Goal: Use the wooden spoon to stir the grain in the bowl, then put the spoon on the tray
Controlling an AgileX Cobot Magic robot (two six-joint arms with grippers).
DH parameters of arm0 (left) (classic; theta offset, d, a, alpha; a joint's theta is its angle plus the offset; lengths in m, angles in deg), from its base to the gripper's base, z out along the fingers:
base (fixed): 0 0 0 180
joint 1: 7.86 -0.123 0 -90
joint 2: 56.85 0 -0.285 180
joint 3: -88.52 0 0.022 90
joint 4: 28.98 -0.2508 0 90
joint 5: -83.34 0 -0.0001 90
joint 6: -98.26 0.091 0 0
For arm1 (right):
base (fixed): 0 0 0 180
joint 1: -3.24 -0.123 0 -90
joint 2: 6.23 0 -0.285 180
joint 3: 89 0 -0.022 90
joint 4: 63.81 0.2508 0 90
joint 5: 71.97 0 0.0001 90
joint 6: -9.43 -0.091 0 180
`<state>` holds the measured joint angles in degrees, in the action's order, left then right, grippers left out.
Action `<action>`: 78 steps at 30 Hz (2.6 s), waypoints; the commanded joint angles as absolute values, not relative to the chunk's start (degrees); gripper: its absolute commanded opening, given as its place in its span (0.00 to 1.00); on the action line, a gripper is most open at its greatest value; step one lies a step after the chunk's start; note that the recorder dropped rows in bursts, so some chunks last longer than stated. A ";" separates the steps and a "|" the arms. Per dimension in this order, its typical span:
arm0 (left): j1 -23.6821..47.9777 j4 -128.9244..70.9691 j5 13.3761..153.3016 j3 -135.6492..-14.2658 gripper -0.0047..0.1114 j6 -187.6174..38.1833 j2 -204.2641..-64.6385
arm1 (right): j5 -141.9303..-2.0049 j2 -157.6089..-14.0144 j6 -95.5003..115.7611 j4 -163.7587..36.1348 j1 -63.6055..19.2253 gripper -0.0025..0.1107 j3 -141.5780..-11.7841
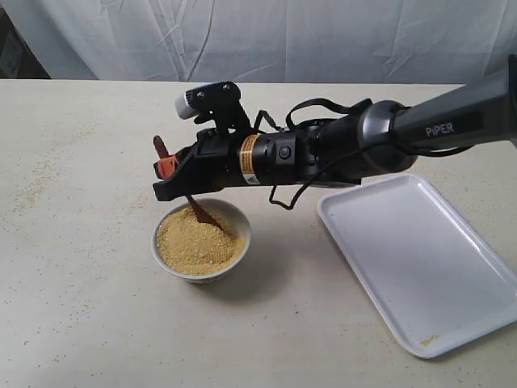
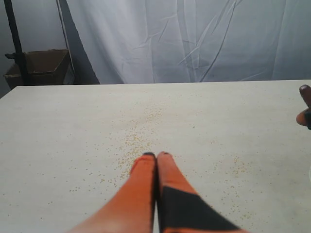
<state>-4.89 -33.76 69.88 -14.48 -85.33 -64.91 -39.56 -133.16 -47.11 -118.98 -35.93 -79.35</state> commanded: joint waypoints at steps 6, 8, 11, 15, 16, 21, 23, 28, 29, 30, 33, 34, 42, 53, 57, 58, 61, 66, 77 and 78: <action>-4.94 -33.72 70.10 -14.27 0.04 -85.52 -64.64 | -40.02 -124.69 -48.31 -119.18 -36.37 0.04 -79.48; -4.94 -33.72 70.10 -14.27 0.04 -85.52 -64.64 | -40.13 -124.69 -50.25 -119.34 -37.27 0.04 -79.48; -4.94 -33.72 70.10 -14.27 0.04 -85.52 -64.64 | -40.44 -125.61 -50.54 -119.47 -38.94 0.04 -79.48; -4.94 -33.72 70.10 -14.27 0.04 -85.52 -64.64 | -40.76 -128.95 -50.46 -119.47 -41.01 0.04 -79.48; -4.94 -33.72 70.10 -14.27 0.04 -85.52 -64.64 | -41.36 -129.76 -50.17 -119.37 -41.27 0.04 -79.48; -4.94 -33.72 70.10 -14.27 0.04 -85.52 -64.64 | -48.80 -131.46 -46.74 -117.85 -41.25 0.04 -79.48; -4.94 -33.72 70.10 -14.27 0.04 -85.52 -64.64 | -49.25 -130.65 -46.50 -117.30 -40.77 0.04 -79.48; -4.94 -33.72 70.10 -14.27 0.04 -85.52 -64.64 | -48.37 -126.33 -42.71 -117.30 -40.77 0.04 -79.71; -4.94 -33.72 70.10 -14.27 0.04 -85.52 -64.64 | -48.49 -125.44 -40.66 -117.15 -40.77 0.04 -79.85; -4.94 -33.72 70.10 -14.27 0.04 -85.52 -64.64 | -49.61 -124.73 -38.71 -117.03 -40.77 0.04 -80.29; -4.94 -33.72 70.10 -14.27 0.04 -85.52 -64.64 | -52.97 -124.19 -35.43 -117.03 -40.77 0.04 -81.61; -4.94 -33.72 70.10 -14.27 0.04 -85.52 -64.64 | -53.91 -124.43 -35.43 -117.03 -40.77 0.04 -81.89; -4.94 -33.72 70.10 -14.27 0.04 -85.52 -64.64 | -52.97 -132.16 -39.47 -117.03 -40.77 0.04 -81.98; -4.94 -33.72 70.10 -14.27 0.04 -85.52 -64.64 | -51.57 -126.24 -41.16 -117.29 -40.77 0.04 -84.21; -4.94 -33.72 70.10 -14.27 0.04 -85.52 -64.64 | -56.96 -126.90 -38.24 -117.29 -40.77 0.04 -84.60; -4.94 -33.72 70.10 -14.27 0.04 -85.52 -64.64 | -58.58 -127.54 -38.09 -117.29 -40.77 0.04 -84.60; -4.94 -33.72 70.10 -14.27 0.04 -85.52 -64.64 | -60.67 -130.65 -38.43 -117.29 -40.77 0.04 -84.60; -4.94 -33.72 70.10 -14.27 0.04 -85.52 -64.64 | -56.57 -133.10 -46.85 -117.14 -41.25 0.04 -84.60; -4.94 -33.72 70.10 -14.27 0.04 -85.52 -64.64 | -58.09 -125.43 -46.56 -120.70 -41.41 0.04 -84.60; -4.94 -33.72 70.10 -14.27 0.04 -85.52 -64.64 | -59.39 -125.42 -46.56 -121.60 -41.41 0.04 -84.60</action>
<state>-4.89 -33.76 69.88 -14.48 -85.33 -64.91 -56.63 -126.54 -46.83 -118.92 -41.43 -84.56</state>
